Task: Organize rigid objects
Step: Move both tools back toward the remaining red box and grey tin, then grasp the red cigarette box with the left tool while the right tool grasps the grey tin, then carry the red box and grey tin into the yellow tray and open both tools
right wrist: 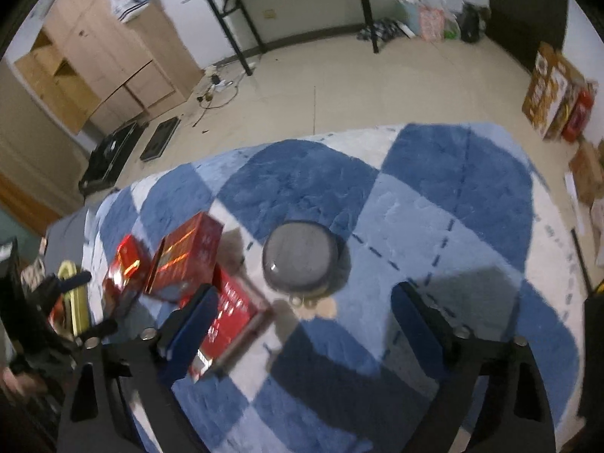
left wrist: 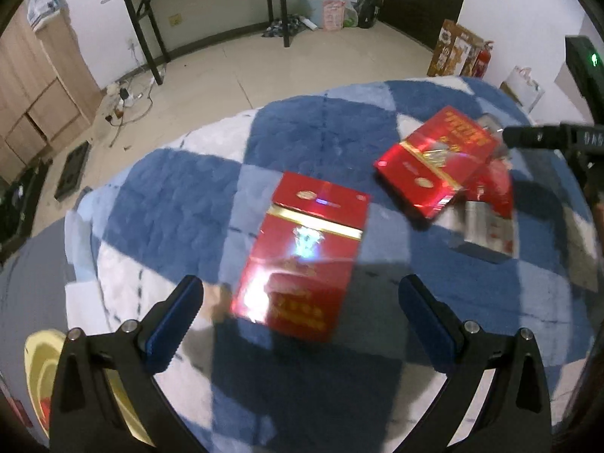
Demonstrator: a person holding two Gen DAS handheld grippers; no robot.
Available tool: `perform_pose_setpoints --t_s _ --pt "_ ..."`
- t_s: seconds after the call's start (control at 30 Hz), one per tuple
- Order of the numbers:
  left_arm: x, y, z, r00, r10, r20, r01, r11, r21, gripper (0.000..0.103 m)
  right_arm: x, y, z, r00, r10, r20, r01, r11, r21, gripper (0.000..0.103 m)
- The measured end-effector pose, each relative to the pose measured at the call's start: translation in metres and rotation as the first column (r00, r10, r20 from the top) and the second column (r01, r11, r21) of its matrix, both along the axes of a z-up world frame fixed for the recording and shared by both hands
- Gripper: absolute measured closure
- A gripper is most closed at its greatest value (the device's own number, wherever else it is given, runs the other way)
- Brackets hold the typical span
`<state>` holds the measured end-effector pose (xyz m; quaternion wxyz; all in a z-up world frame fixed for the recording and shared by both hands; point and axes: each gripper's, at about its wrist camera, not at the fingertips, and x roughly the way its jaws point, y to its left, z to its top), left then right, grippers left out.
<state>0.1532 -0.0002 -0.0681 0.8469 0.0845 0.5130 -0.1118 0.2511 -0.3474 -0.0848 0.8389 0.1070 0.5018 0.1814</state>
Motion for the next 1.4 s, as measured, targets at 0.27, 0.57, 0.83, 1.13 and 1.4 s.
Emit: perform_pose_setpoints --t_s 0.27,0.57,0.83,1.13,1.4 --pt "0.016 -0.001 -0.017 1.000 -0.001 -0.006 0.001 0.999 -0.038 0.002 0.026 0.007 -0.019 1.000 0.003 0.007 -0.003 1.000 0.030 0.019" --pt "0.010 -0.008 -0.013 0.998 0.055 0.028 -0.053 0.997 -0.048 0.044 0.024 0.027 -0.025 0.996 0.074 0.057 -0.072 0.997 -0.032 0.055" --pt "-0.010 0.023 0.031 0.982 0.159 0.099 -0.147 0.982 -0.117 0.045 0.015 0.012 -0.001 0.993 0.063 0.103 -0.061 0.998 -0.023 0.056" --pt "-0.085 0.131 0.124 0.933 0.267 0.240 -0.219 0.953 -0.208 0.045 -0.037 0.054 0.086 0.946 0.195 0.257 -0.210 0.977 0.029 0.056" --pt "-0.173 0.238 0.112 0.861 0.478 0.173 -0.451 0.876 -0.173 0.045 -0.115 0.202 0.106 0.835 0.506 0.216 -0.531 0.844 0.077 0.056"
